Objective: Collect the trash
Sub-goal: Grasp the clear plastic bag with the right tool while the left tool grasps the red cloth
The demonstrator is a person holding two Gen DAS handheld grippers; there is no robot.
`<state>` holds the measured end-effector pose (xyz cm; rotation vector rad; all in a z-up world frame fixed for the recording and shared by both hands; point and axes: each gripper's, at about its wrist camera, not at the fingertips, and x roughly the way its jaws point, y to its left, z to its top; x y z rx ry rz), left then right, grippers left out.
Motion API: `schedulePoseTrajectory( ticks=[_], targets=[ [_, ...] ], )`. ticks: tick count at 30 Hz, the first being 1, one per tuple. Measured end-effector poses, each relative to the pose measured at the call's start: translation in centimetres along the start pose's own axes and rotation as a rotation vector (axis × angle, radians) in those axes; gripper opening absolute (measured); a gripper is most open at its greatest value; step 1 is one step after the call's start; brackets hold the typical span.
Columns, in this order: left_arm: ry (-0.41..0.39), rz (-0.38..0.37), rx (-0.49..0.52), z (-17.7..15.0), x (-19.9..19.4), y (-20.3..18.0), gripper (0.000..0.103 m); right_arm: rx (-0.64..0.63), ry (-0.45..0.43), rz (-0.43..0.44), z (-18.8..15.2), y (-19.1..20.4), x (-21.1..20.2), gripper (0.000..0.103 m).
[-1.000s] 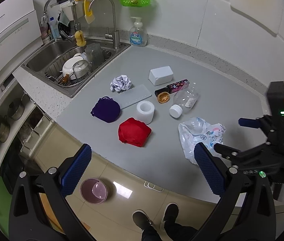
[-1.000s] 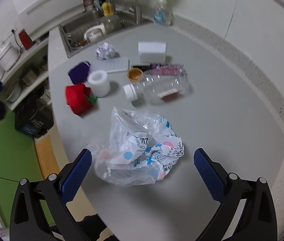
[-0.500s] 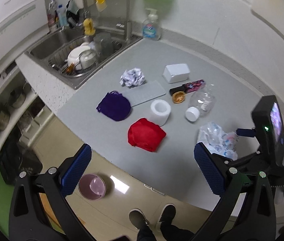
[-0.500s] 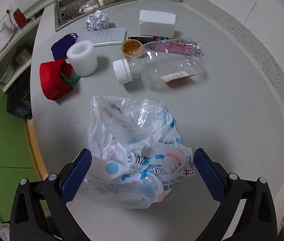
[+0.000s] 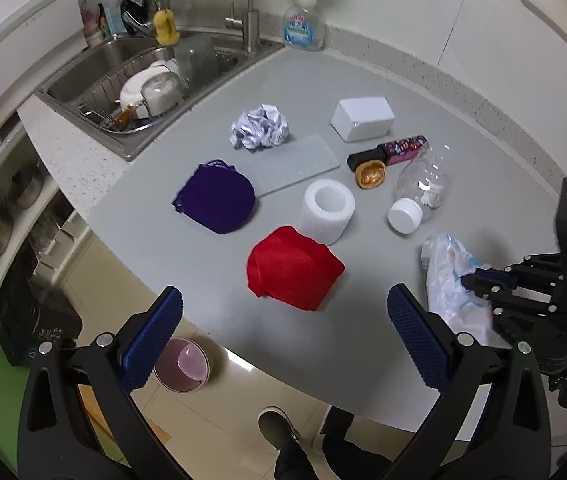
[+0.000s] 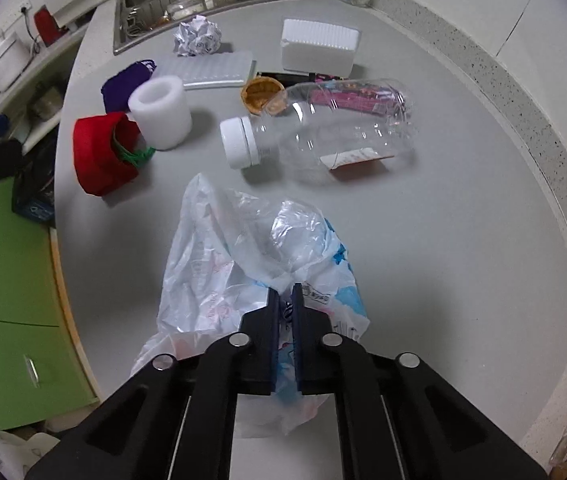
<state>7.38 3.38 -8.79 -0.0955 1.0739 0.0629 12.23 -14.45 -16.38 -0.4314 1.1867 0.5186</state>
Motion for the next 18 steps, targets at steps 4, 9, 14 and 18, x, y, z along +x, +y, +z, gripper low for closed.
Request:
schedulePoseTrajectory(
  ticks=[4, 9, 14, 18],
  targets=[
    [0.003, -0.005, 0.013, 0.2, 1.0, -0.1, 0.100, 0.034, -0.038, 0.019, 0.0, -1.1, -2.0, 0.002],
    [0.035, -0.015, -0.019, 0.6, 3.0, 0.3, 0.100, 0.047, -0.071, 0.021, 0.1, -2.1, -4.3, 0.002],
    [0.067, -0.026, -0.040, 0.8, 5.2, 0.7, 0.099, 0.072, -0.098, 0.019, 0.0, -3.2, -6.2, 0.002],
    [0.115, -0.054, -0.042, 0.7, 7.0, 0.6, 0.075, 0.083, -0.105, 0.018, -0.1, -3.9, -6.9, 0.002]
  ],
)
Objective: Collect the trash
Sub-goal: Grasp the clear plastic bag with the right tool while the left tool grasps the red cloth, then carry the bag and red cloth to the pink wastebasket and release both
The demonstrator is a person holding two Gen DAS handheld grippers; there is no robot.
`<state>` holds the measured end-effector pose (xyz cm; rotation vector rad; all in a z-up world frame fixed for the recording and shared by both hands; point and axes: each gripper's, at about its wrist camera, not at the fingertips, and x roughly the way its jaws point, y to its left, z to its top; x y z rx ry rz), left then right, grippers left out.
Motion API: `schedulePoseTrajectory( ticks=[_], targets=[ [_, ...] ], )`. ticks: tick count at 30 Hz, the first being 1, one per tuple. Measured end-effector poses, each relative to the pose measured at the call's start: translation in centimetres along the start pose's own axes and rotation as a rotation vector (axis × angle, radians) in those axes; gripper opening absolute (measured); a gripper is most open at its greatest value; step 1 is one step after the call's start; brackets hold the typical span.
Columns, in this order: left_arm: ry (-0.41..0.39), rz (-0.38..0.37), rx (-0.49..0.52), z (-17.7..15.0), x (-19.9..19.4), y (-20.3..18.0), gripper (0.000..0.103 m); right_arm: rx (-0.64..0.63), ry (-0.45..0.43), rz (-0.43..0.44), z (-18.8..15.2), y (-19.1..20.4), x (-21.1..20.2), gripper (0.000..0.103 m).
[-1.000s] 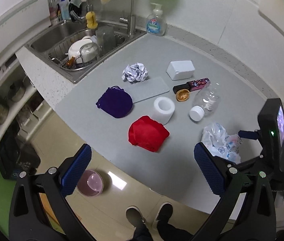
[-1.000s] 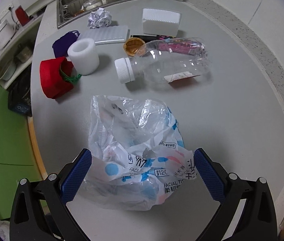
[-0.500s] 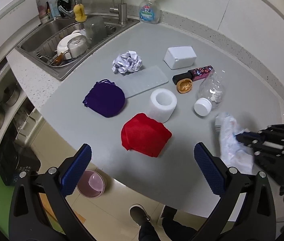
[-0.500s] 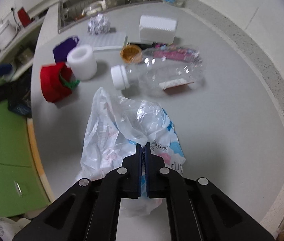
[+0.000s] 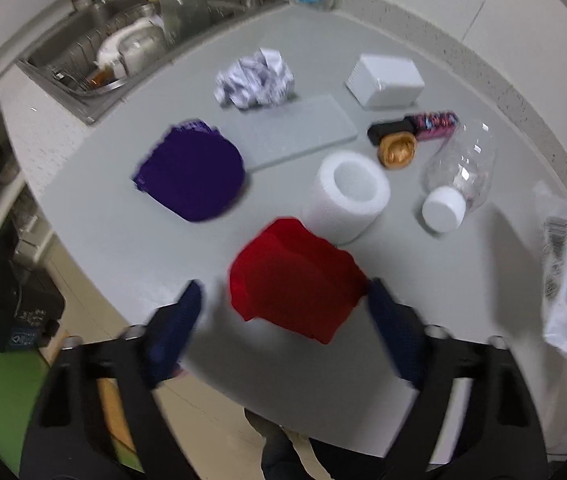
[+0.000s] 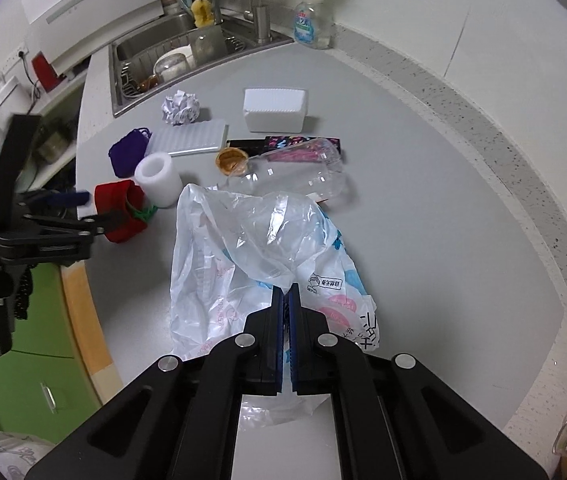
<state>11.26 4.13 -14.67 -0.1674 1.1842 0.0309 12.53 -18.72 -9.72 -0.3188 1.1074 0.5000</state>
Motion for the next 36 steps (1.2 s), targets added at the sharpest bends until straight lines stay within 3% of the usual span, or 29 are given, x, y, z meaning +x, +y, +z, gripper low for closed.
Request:
schedulePoseTrajectory(
  ticks=[7, 10, 22, 29, 36],
  targets=[
    [-0.001, -0.008, 0.027, -0.4, 0.9, -0.4, 0.034, 0.016, -0.015, -0.012, 0.0, -0.6, -0.7, 0.002],
    [-0.012, -0.012, 0.022, -0.5, 0.5, -0.3, 0.023, 0.015, -0.027, -0.013, -0.1, -0.5, -1.1, 0.002],
    [-0.105, 0.016, -0.027, -3.5, -6.4, 3.3, 0.018, -0.067, -0.088, 0.044, 0.9, 4.4, -2.6, 0.002],
    [-0.150, 0.089, -0.098, -8.3, -11.0, 9.1, 0.018, -0.178, -0.123, 0.147, 1.9, 12.0, -2.3, 0.002],
    [-0.137, 0.154, -0.233, -15.0, -12.0, 16.9, 0.018, -0.328, -0.100, 0.269, 2.5, 22.7, 0.8, 0.002]
  ],
)
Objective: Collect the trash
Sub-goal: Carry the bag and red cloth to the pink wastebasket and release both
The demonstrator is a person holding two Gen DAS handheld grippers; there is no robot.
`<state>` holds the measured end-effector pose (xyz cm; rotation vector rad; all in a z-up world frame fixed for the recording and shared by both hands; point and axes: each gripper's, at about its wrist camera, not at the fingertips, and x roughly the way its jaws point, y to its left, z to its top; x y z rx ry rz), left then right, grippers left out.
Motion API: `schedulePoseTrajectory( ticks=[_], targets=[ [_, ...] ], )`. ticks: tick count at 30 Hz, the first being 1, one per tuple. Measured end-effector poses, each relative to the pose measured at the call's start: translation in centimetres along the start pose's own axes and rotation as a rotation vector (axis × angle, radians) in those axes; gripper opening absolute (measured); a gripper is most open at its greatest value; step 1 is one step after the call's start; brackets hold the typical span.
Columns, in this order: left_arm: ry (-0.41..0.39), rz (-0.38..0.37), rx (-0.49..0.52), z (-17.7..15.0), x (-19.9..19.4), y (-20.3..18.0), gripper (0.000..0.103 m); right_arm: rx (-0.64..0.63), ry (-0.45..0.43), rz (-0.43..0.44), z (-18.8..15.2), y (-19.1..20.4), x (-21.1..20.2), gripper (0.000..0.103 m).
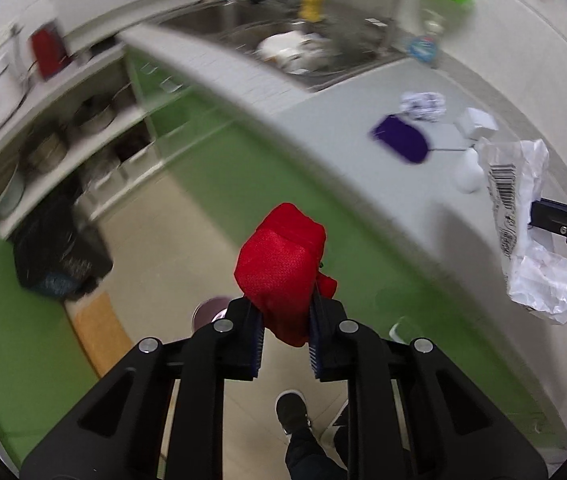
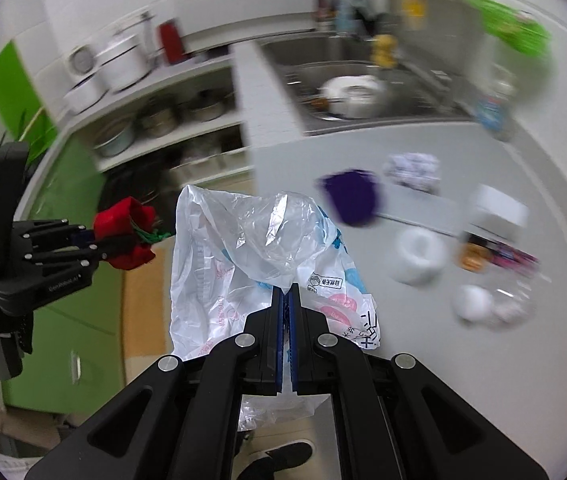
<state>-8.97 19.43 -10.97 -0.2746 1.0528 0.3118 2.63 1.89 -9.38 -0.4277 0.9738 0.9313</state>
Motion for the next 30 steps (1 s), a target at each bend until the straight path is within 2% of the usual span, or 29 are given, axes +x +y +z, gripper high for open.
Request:
schedulePoseTrajectory(
  ticks=[7, 11, 18, 27, 29, 30],
  targets=[
    [0.044, 0.065, -0.142, -5.3, 1.9, 8.9, 0.017, -0.140, 0.083, 0.092, 1.8, 7.5, 8.6, 0.002],
    [0.073, 0.098, -0.212, -8.4, 4.2, 13.2, 0.017, -0.200, 0.150, 0.141, 1.5, 11.0, 15.4, 0.002],
    [0.121, 0.138, -0.326, -14.3, 10.0, 18.8, 0.017, -0.290, 0.283, 0.196, -1.6, 16.3, 30.6, 0.002],
    [0.169, 0.119, -0.440, -22.4, 20.4, 23.0, 0.017, -0.351, 0.383, 0.192, -6.4, 20.4, 47.7, 0.002],
    [0.180, 0.112, -0.455, -23.9, 22.5, 23.5, 0.017, -0.364, 0.392, 0.185, -7.3, 20.8, 49.8, 0.005],
    [0.185, 0.109, -0.459, -24.5, 23.6, 23.7, 0.017, -0.369, 0.402, 0.182, -8.0, 21.0, 51.5, 0.010]
  ],
)
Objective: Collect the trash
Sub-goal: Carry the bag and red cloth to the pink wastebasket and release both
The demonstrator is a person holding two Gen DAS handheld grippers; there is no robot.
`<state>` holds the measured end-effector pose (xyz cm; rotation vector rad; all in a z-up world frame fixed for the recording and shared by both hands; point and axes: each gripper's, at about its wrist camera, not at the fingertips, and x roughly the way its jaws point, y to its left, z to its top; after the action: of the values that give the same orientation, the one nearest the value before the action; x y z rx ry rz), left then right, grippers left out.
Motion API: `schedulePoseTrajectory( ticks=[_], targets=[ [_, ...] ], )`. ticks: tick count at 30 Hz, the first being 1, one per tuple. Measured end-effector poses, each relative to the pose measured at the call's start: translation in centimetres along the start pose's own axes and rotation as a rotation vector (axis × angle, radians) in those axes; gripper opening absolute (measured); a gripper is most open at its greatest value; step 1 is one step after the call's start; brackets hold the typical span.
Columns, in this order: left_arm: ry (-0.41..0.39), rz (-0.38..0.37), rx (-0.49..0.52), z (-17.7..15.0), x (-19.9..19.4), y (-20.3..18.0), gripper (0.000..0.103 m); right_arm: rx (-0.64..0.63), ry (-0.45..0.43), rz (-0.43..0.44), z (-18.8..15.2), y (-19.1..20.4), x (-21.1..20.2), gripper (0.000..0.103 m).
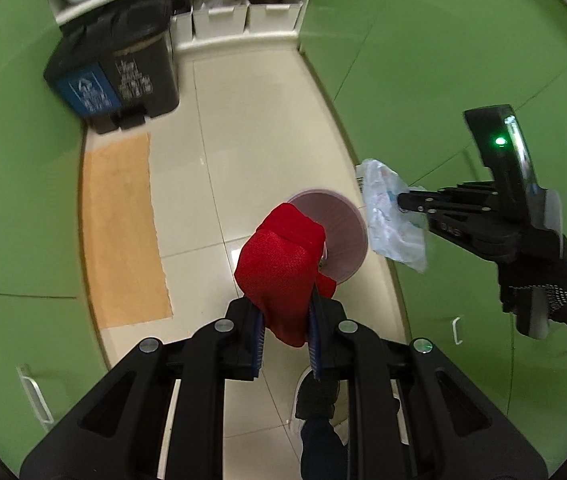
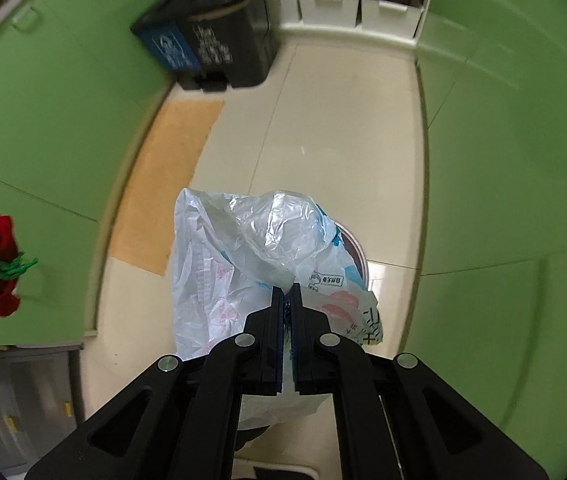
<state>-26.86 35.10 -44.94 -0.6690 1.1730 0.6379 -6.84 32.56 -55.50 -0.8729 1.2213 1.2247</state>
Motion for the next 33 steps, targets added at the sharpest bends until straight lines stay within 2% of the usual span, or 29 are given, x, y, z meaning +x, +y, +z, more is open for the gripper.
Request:
schedulePoseTrajectory(
  ticks=[2, 4, 7, 12, 20, 29, 31, 32, 33],
  targets=[
    [0.010, -0.006, -0.006, -0.3, 1.8, 0.1, 0.017, -0.005, 0.003, -0.013, -0.1, -0.2, 1.9, 0.020],
    [0.018, -0.008, -0.004, -0.5, 3.2, 0.3, 0.017, -0.015, -0.001, -0.022, -0.2, -0.3, 3.3, 0.067],
    [0.032, -0.017, 0.002, -0.5, 5.3, 0.2, 0.017, -0.007, -0.028, -0.025, -0.3, -0.9, 4.1, 0.083],
    [0.045, -0.049, 0.033, 0.7, 8.1, -1.3, 0.017, 0.052, -0.029, -0.039, -1.6, -2.6, 3.1, 0.091],
    [0.050, -0.099, 0.087, 3.5, 12.6, -4.8, 0.017, 0.128, -0.043, -0.111, -5.5, -5.5, -1.0, 0.092],
    [0.073, -0.110, 0.150, 5.4, 17.9, -8.9, 0.019, 0.202, -0.063, -0.124, -9.6, -8.0, -3.8, 0.092],
    [0.079, -0.089, 0.172, 5.5, 18.7, -9.7, 0.028, 0.217, -0.065, -0.122, -10.1, -8.4, -4.0, 0.092],
    [0.078, -0.072, 0.185, 5.5, 18.9, -10.0, 0.036, 0.224, -0.068, -0.121, -10.3, -8.7, -4.1, 0.092],
    [0.072, -0.057, 0.198, 5.6, 19.1, -10.2, 0.065, 0.230, -0.070, -0.119, -10.6, -8.9, -4.3, 0.092]
  ],
)
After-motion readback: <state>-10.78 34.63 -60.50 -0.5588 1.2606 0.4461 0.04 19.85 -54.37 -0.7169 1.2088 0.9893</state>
